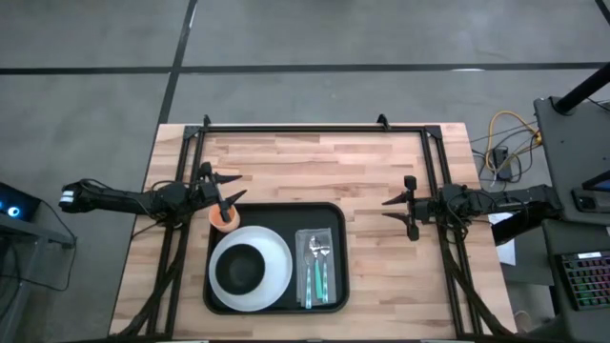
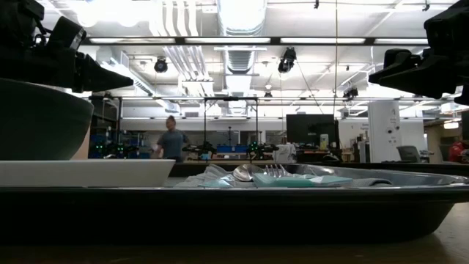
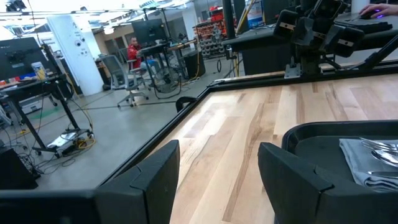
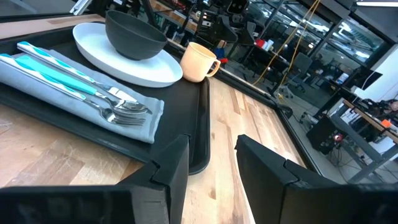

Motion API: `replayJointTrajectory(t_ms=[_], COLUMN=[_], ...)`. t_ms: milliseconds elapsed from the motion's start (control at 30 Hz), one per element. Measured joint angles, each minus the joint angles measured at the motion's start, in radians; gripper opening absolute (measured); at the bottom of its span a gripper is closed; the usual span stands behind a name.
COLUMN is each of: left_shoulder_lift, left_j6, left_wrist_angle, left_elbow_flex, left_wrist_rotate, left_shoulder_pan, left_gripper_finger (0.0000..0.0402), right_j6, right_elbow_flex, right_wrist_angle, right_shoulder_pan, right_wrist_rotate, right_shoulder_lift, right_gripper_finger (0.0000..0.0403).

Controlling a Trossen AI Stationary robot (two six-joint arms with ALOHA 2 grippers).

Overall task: Set up tray
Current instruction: Return to Home Position

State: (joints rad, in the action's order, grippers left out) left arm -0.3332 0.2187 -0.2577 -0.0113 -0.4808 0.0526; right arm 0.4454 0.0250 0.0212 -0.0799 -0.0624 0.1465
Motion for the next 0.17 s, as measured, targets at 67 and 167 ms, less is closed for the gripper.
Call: replayJointTrajectory(t_ms=[67,167], left_shoulder_lift=[0.0,0.0], left_j6=[0.0,0.0], left_wrist_angle=[0.0,0.0], left_elbow_flex=[0.0,0.0], left_wrist_rotate=[0.0,0.0], left_shoulder_pan=[0.0,0.0], left_gripper_finger=[0.0198,0.0198], right_j6=[0.0,0.0], right_elbow_flex=[0.0,0.0], right_wrist_angle=[0.0,0.0], right_shoulder_pan=[0.0,0.0], right_wrist_rotate=[0.0,0.0], right_shoulder_lift=[0.0,0.0], right_gripper_finger=[0.0123,0.0123])
